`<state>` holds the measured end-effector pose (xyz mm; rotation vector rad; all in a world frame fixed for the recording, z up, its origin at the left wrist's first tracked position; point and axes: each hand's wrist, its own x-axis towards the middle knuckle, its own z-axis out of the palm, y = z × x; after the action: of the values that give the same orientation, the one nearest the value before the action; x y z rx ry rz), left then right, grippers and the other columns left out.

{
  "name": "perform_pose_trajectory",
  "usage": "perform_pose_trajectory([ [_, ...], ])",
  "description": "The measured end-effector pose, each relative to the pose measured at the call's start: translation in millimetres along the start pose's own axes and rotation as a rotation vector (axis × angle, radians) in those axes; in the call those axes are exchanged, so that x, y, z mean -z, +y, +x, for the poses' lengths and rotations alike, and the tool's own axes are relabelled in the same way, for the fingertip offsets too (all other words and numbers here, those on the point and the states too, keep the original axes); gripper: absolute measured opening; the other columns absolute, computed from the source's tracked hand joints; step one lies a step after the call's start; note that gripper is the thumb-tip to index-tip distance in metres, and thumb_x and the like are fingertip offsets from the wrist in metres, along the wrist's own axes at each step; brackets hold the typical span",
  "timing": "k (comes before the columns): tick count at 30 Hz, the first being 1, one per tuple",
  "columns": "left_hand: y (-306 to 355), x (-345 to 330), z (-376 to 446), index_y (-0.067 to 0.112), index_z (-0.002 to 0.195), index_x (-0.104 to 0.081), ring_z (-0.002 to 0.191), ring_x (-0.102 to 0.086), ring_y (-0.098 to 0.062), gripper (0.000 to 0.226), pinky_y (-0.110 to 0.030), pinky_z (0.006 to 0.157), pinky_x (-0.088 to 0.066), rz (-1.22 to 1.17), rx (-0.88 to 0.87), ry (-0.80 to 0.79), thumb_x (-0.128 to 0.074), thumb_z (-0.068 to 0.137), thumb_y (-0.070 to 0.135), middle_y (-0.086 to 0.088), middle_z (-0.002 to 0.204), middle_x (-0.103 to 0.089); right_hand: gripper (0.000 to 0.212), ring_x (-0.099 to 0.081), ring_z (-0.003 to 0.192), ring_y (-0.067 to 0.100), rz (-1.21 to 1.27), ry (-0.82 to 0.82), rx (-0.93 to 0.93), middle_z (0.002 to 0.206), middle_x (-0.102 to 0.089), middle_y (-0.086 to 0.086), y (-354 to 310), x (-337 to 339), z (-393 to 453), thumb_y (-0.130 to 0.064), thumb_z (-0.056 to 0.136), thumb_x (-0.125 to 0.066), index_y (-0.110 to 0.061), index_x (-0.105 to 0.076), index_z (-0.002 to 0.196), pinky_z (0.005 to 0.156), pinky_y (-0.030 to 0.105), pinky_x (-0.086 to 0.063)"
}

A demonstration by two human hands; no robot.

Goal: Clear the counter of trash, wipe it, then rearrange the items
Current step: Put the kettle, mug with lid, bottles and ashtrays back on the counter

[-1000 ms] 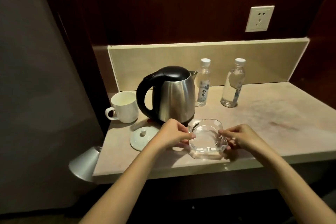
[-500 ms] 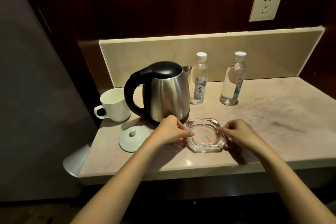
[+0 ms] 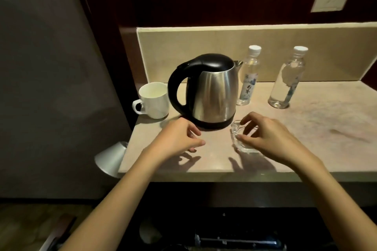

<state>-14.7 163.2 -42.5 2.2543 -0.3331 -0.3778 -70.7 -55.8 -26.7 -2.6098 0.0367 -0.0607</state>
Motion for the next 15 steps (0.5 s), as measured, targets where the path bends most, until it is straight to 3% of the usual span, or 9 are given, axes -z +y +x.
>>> perform_pose_trajectory([
  [4,-34,44,-37,0.015,0.101,-0.067,0.064,-0.071,-0.009,0.024,-0.026,0.06,-0.059,0.021,0.045,0.074,-0.077,0.079,0.022,0.0,0.085,-0.072,0.031,-0.06,0.086,0.002,-0.012,-0.08,0.149,0.097,-0.061,-0.015,-53,-27,-6,-0.04,0.083,-0.068,-0.031,-0.054,0.11,0.076,0.025,-0.053],
  [6,-60,68,-56,0.018,0.1,-0.068,0.064,-0.07,-0.005,0.023,-0.022,0.06,-0.058,0.087,0.069,0.113,-0.077,0.079,0.024,0.005,0.082,-0.072,0.031,-0.061,0.086,0.002,0.0,-0.095,0.213,0.098,-0.062,-0.013,-78,-47,-6,-0.039,0.083,-0.068,-0.028,-0.056,0.109,0.077,0.028,-0.053],
  [11,-130,116,-96,0.028,0.094,-0.071,0.077,-0.065,0.0,0.023,-0.028,0.08,-0.054,0.318,0.157,0.177,-0.077,0.074,0.038,0.018,0.074,-0.071,0.028,-0.063,0.078,0.006,0.04,-0.143,0.345,0.098,-0.061,-0.01,-142,-101,-1,-0.035,0.083,-0.069,-0.024,-0.058,0.107,0.077,0.034,-0.052],
  [15,-181,144,-125,0.033,0.092,-0.069,0.081,-0.065,-0.003,0.022,-0.029,0.081,-0.053,0.375,0.24,0.187,-0.077,0.073,0.042,0.022,0.075,-0.068,0.023,-0.06,0.077,0.006,0.06,-0.177,0.426,0.093,-0.058,-0.015,-191,-147,3,-0.034,0.082,-0.068,-0.029,-0.056,0.102,0.076,0.037,-0.052],
])
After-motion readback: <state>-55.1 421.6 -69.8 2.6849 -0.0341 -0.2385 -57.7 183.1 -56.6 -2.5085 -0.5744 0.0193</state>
